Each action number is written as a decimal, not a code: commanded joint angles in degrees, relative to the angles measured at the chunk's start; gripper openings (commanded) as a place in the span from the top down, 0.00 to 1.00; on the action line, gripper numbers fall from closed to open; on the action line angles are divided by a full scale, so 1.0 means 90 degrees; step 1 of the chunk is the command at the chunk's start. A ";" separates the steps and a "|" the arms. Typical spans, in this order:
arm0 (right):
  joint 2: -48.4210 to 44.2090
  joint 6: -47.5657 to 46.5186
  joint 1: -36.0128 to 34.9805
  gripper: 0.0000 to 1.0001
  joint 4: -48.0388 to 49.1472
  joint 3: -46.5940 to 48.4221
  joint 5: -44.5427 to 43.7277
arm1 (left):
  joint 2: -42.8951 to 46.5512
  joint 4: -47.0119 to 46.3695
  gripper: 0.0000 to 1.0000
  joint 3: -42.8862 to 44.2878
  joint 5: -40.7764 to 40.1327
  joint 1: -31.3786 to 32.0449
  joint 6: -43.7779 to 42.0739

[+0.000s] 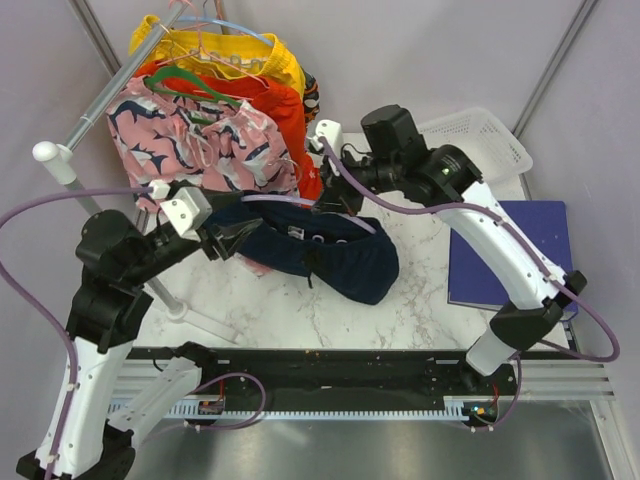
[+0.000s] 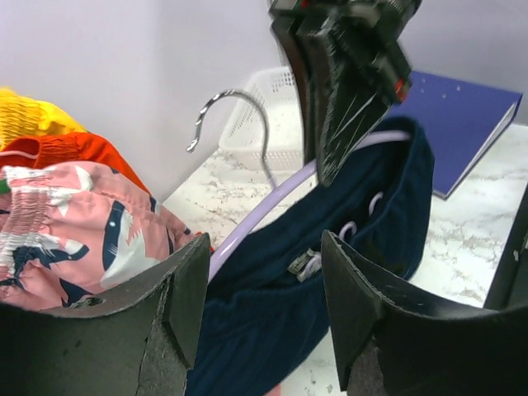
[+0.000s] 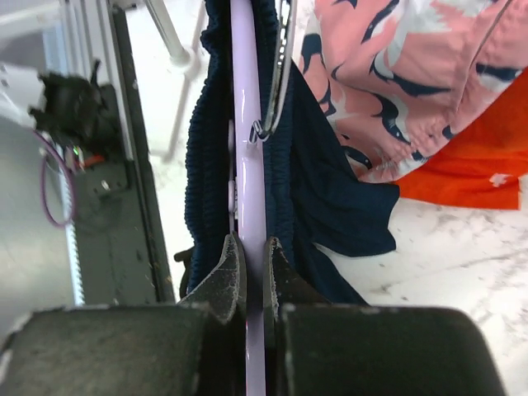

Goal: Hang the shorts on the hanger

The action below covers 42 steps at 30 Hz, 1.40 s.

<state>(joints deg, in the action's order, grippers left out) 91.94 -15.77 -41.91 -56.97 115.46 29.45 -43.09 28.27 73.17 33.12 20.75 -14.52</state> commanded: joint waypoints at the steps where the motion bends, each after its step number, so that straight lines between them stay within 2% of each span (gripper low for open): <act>1: 0.0359 0.1525 -0.0304 1.00 0.1464 0.1016 -0.0410 | 0.0256 -0.0553 0.39 -0.0044 -0.0486 0.0018 0.0667; 5: 0.1179 0.2091 -0.0470 1.00 0.1613 0.2354 -0.0489 | 0.0423 -0.0681 0.39 -0.0113 -0.0546 0.0009 0.0432; 7: 0.1463 0.2376 -0.0490 1.00 0.1904 0.2591 -0.0499 | 0.0257 -0.0408 0.44 0.0005 -0.0935 0.0018 0.0928; 8: 0.1464 0.2609 -0.0499 1.00 0.2051 0.2523 -0.0499 | 0.0237 -0.0330 0.48 0.0034 -0.0994 0.0018 0.1375; 13: 0.1318 0.3119 -0.0636 1.00 0.2920 0.1781 -0.0528 | 0.0598 -0.0933 0.48 -0.0726 -0.0790 0.0018 0.3007; 17: 0.1425 0.3334 -0.0870 1.00 0.3097 0.1810 -0.0704 | 0.0540 -0.1315 0.52 -0.1224 -0.0867 0.0018 0.4363; 21: 0.1454 0.3744 -0.1055 1.00 0.3497 0.1683 -0.0538 | 0.0316 -0.1354 0.56 -0.1391 -0.1345 0.0106 0.5080; 23: 0.1464 0.3803 -0.1144 1.00 0.3566 0.1654 -0.0664 | 0.0305 -0.1510 0.54 -0.1518 -0.1464 0.0184 0.5421; 36: 0.1737 0.3773 -0.1730 1.00 0.3937 0.1605 -0.1700 | 0.0520 -0.1969 0.50 -0.2045 -0.2225 0.0751 0.6116; 39: 0.1757 0.3735 -0.1730 1.00 0.4083 0.1595 -0.1458 | 0.0637 -0.1970 0.50 -0.2182 -0.2469 0.0819 0.6067; 42: 0.1504 0.3472 -0.1730 1.00 0.4103 0.1264 -0.1475 | 0.0861 -0.1872 0.46 -0.2133 -0.3014 0.0819 0.5502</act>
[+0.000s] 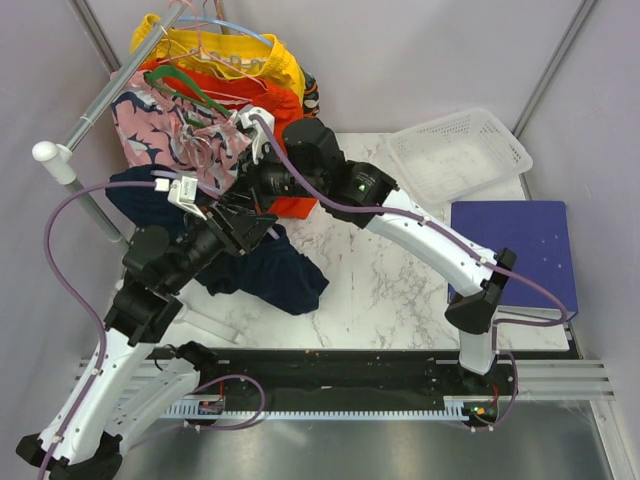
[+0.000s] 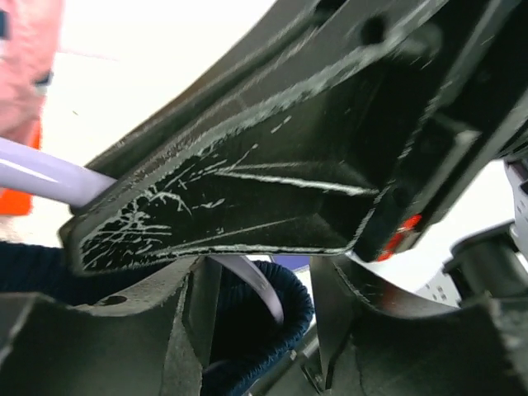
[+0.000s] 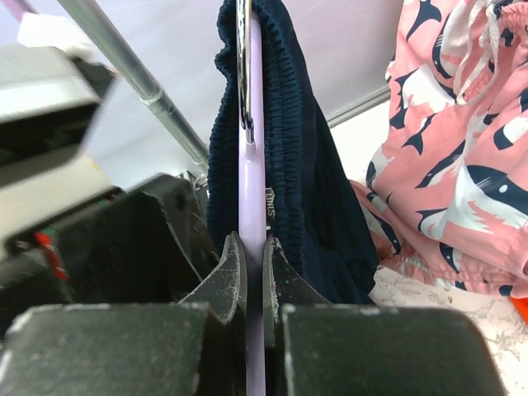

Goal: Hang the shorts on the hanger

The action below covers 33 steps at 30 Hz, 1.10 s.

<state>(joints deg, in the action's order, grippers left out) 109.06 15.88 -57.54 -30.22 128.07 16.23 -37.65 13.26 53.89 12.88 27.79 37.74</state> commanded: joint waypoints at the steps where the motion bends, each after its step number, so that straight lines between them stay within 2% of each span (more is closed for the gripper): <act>1: -0.0592 -0.0084 0.0026 1.00 0.1160 -0.0274 0.0032 | 0.0402 -0.0126 0.47 -0.0001 -0.0980 0.0037 -0.0393; 3: -0.0759 -0.0143 0.0036 1.00 0.1189 -0.0567 0.0091 | 0.0404 0.0137 0.48 0.0096 -0.1401 0.0047 -0.0501; 6: -0.1091 -0.0241 0.0036 1.00 0.1238 -0.0880 0.0267 | 0.0228 0.0646 0.41 0.0243 -0.2260 0.0037 -0.0705; 13: -0.1608 -0.0699 0.0075 1.00 0.0867 -0.1514 0.0228 | 0.0404 0.0079 0.38 0.0369 -0.3296 0.0037 -0.2062; 16: -0.1823 -0.0875 0.0133 1.00 0.0760 -0.1759 0.0208 | 0.0637 0.0119 0.37 0.0438 -0.3132 0.0027 -0.2474; 18: -0.1950 -0.0885 0.0240 1.00 0.0682 -0.1915 0.0277 | 0.0774 0.0225 0.37 0.0487 -0.2712 0.0027 -0.2600; 20: -0.2029 -0.0895 0.0309 1.00 0.0682 -0.2032 0.0403 | 0.0727 0.0401 0.39 0.0574 -0.2973 0.0027 -0.2640; 22: -0.2165 -0.0934 0.0319 1.00 0.0672 -0.2120 0.0462 | 0.0687 0.0442 0.43 0.0643 -0.3257 0.0037 -0.2747; 26: -0.2361 -0.1041 0.0319 1.00 0.0652 -0.2422 0.0521 | 0.0795 -0.0125 0.57 0.0555 -0.2897 0.0027 -0.3371; 31: -0.2556 -0.1158 0.0319 1.00 0.0506 -0.2570 0.0433 | 0.0083 0.0401 0.52 0.1180 -0.3501 0.0037 -0.4425; 33: -0.2634 -0.1178 0.0309 1.00 0.0506 -0.2667 0.0375 | 0.0023 0.0499 0.51 0.1219 -0.3415 0.0027 -0.4680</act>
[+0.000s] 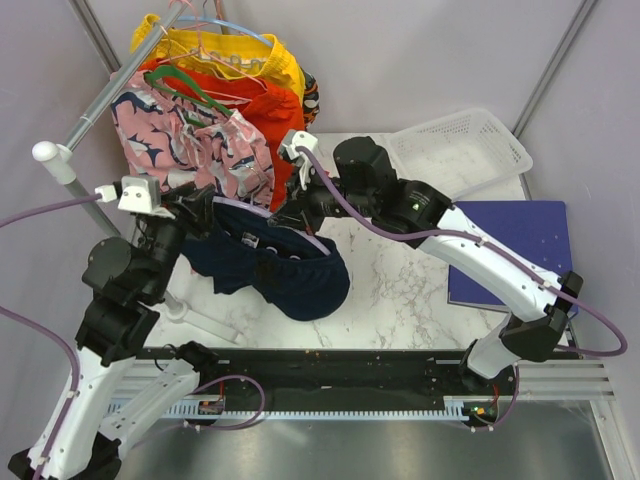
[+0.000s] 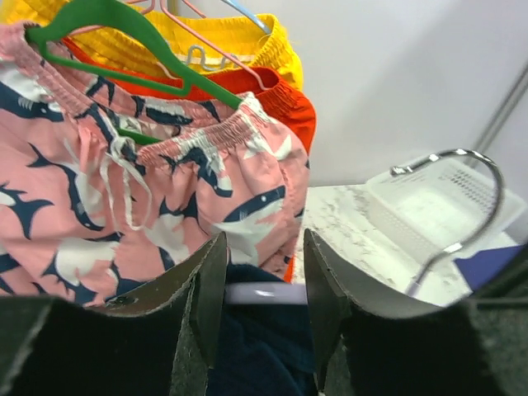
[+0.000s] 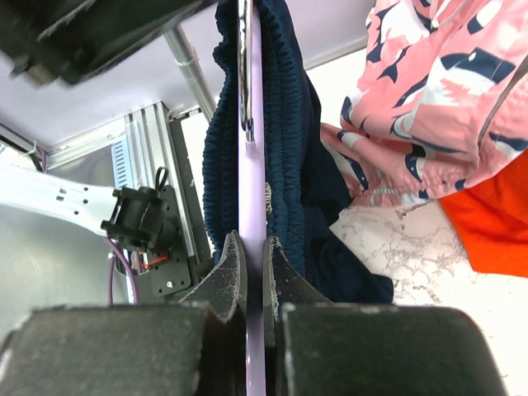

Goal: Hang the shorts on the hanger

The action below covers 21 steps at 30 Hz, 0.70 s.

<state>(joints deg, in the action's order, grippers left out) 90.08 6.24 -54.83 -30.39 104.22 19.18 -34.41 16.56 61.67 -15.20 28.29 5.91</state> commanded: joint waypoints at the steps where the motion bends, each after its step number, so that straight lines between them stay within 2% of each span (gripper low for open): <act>1: -0.0546 -0.0127 0.0018 1.00 0.0516 -0.0037 0.0047 | -0.0356 0.0172 0.50 0.0345 -0.0139 -0.0029 -0.1184; 9: -0.0693 -0.0283 0.0018 1.00 0.0379 -0.0096 -0.0109 | -0.0484 0.0631 0.50 0.0433 -0.0158 -0.0019 -0.1428; 14: -0.0849 -0.0391 0.0047 1.00 0.0282 -0.0164 -0.0080 | -0.0542 0.0680 0.54 0.0287 -0.0976 -0.0029 -0.1866; 21: -0.1054 -0.0479 0.0096 1.00 0.0106 -0.0340 -0.0051 | -0.0649 0.0358 0.57 0.0315 -0.1251 -0.0077 -0.2005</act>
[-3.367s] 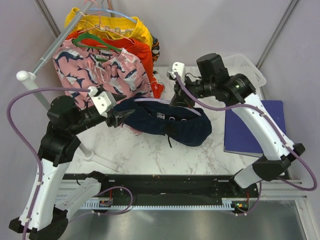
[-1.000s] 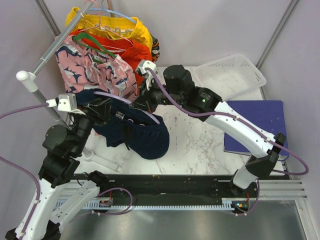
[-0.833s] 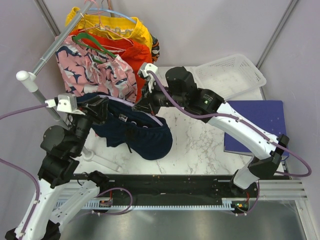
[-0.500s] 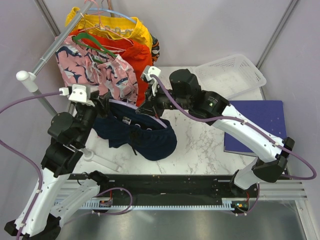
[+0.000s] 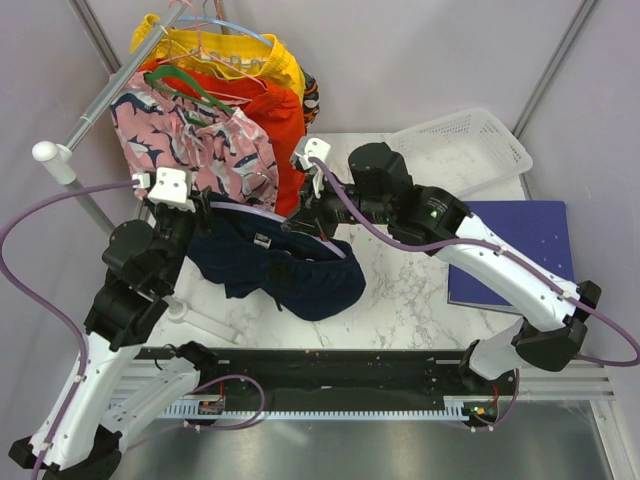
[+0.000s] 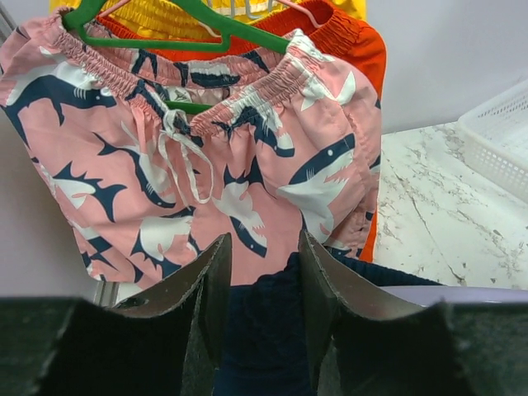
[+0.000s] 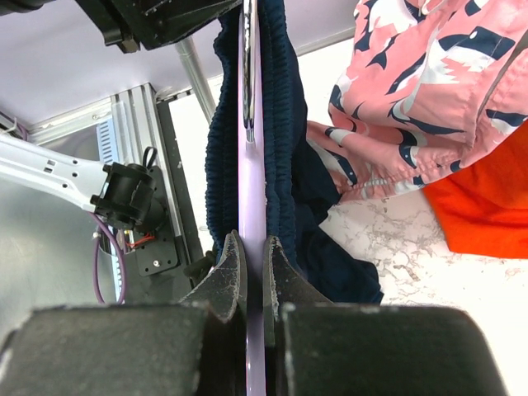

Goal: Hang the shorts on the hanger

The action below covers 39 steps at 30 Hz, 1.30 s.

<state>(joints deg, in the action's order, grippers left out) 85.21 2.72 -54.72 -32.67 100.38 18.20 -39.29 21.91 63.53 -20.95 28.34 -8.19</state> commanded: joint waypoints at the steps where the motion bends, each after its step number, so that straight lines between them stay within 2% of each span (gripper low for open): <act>1: -0.0532 -0.0117 0.0103 1.00 0.0348 0.0097 0.0078 | -0.0165 -0.0247 0.57 0.0119 -0.0573 -0.0082 -0.0409; 5: -0.0600 -0.0166 0.0162 1.00 0.0300 0.0097 0.0078 | -0.0380 -0.0179 0.59 0.0333 -0.0631 -0.0141 -0.0253; 8: -0.0513 -0.0146 0.0230 1.00 0.0299 0.0194 -0.0156 | -0.0265 -0.0470 0.61 0.0490 -0.0320 -0.0160 -0.0058; 12: -0.0064 0.0068 0.0269 1.00 0.0358 0.0584 -0.0478 | -0.0205 -0.0580 0.52 0.0948 0.0393 -0.0160 0.0654; 15: 0.0365 0.0303 0.0269 1.00 0.0524 0.1004 -0.0459 | -0.0088 -0.0365 0.52 0.1145 0.1289 -0.0151 0.1561; 20: 0.1175 0.0722 0.0269 1.00 0.0719 0.1942 -0.0371 | 0.0273 -0.0003 0.52 0.0707 0.2073 -0.0151 0.2821; 26: 0.1820 0.1181 0.0162 1.00 0.1236 0.2547 -0.0371 | 0.0537 0.0007 0.46 0.0129 0.3040 -0.0151 0.3740; 32: 0.2309 0.1670 -0.0043 1.00 0.1724 0.2968 -0.0605 | 0.0362 0.0046 0.46 -0.0232 0.3148 -0.0131 0.4229; 39: 0.2641 0.1924 -0.0209 1.00 0.2076 0.3338 -0.0781 | 0.0361 -0.0315 0.46 -0.0779 0.2817 0.0044 0.4513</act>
<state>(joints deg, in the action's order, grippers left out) 109.51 16.71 -55.86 -25.65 124.73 12.56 -36.10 22.59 58.17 5.02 27.70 28.29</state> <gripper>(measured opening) 0.044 0.540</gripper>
